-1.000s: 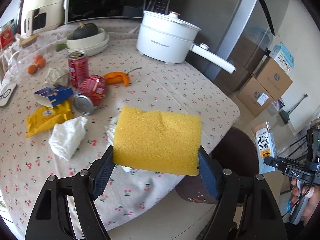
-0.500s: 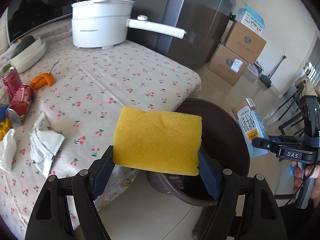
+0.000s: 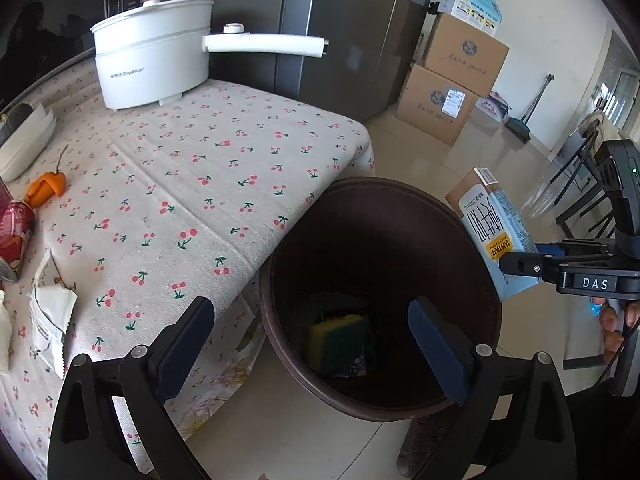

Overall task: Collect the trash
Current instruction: 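Carry the sponge over the bin and open the left tool to drop it, then open the right tool over the bin to drop the milk carton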

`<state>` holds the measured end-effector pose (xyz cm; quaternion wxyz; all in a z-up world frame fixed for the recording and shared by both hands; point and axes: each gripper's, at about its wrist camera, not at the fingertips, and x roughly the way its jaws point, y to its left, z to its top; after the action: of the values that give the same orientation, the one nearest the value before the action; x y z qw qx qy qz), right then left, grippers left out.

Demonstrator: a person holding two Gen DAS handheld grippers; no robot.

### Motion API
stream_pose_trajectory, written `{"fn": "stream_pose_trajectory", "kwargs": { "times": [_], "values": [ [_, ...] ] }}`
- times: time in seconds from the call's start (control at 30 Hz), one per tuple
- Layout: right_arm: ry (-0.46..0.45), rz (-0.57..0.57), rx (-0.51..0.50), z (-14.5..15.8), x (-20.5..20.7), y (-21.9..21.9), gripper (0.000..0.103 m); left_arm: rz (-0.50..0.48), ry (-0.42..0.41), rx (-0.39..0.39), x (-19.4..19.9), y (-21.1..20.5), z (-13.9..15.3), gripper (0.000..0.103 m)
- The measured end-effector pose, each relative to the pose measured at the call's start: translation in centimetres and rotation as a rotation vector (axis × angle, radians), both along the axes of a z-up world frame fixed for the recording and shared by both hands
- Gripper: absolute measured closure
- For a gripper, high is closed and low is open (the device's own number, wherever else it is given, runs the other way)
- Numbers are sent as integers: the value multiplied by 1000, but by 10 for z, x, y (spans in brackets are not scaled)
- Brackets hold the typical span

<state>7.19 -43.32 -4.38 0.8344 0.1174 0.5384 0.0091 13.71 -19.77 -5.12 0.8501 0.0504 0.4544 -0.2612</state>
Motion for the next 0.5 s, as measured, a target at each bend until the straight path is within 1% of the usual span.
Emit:
{"fn": "stream_pose_trajectory", "kwargs": {
  "times": [0.1, 0.3, 0.5],
  "values": [
    [2, 4, -1, 0, 1, 2, 62, 23, -6, 10, 1, 9, 2, 4],
    [9, 22, -5, -1, 4, 10, 62, 80, -14, 55, 2, 32, 4, 4],
    [19, 18, -11, -3, 9, 17, 60, 131, -10, 64, 2, 63, 11, 4]
  ]
}}
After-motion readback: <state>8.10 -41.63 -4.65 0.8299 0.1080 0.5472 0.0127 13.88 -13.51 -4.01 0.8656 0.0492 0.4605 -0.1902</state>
